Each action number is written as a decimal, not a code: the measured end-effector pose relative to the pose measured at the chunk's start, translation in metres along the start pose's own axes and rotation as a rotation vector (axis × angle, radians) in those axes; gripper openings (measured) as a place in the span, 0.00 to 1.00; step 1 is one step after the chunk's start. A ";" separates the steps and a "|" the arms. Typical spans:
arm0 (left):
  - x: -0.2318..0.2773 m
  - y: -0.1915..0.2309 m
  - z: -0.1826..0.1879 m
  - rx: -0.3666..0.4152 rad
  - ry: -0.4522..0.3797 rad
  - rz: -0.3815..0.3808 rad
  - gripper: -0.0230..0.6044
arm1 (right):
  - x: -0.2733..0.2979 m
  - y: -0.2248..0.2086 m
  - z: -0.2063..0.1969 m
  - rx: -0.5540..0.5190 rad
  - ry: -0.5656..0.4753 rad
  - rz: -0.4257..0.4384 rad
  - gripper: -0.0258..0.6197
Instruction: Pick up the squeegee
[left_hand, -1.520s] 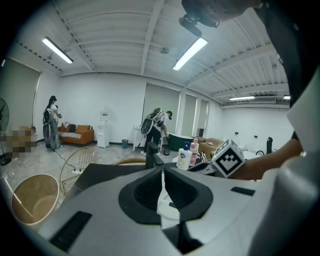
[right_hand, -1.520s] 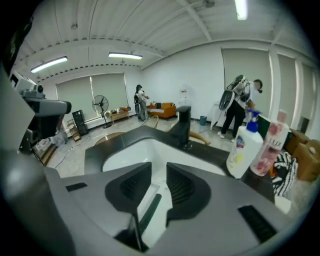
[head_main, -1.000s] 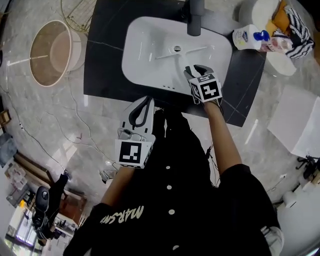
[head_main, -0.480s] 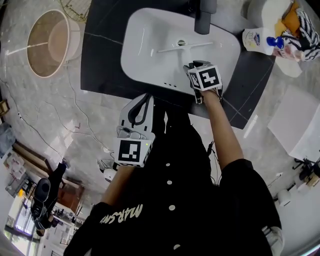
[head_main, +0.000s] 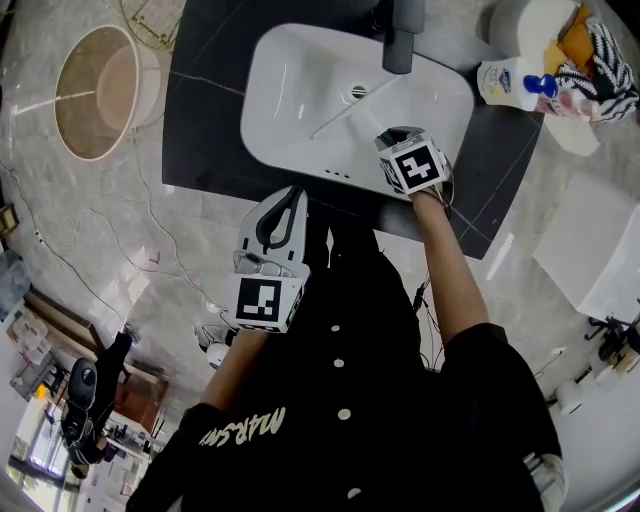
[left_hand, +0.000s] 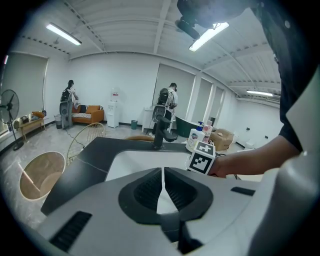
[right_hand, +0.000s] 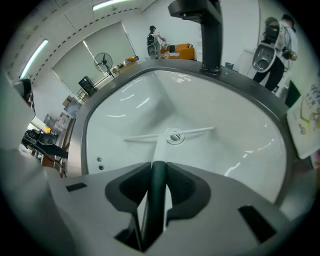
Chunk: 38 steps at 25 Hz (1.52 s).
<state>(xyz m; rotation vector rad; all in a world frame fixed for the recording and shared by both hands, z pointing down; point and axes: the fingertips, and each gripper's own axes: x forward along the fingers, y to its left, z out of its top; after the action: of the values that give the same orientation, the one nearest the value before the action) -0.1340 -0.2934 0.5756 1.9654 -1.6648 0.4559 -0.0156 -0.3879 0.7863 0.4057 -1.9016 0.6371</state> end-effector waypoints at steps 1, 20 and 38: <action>-0.001 -0.001 0.000 0.002 -0.002 -0.003 0.07 | -0.003 0.000 0.000 -0.013 -0.003 -0.007 0.18; -0.008 -0.017 0.077 0.093 -0.159 -0.072 0.07 | -0.134 0.017 0.010 -0.007 -0.225 -0.154 0.18; -0.040 -0.028 0.198 0.212 -0.419 -0.101 0.07 | -0.347 0.033 0.095 -0.017 -0.923 -0.405 0.18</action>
<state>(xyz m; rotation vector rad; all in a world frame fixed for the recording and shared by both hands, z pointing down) -0.1288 -0.3737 0.3883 2.4184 -1.8098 0.1950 0.0354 -0.4208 0.4307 1.1884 -2.5575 0.1435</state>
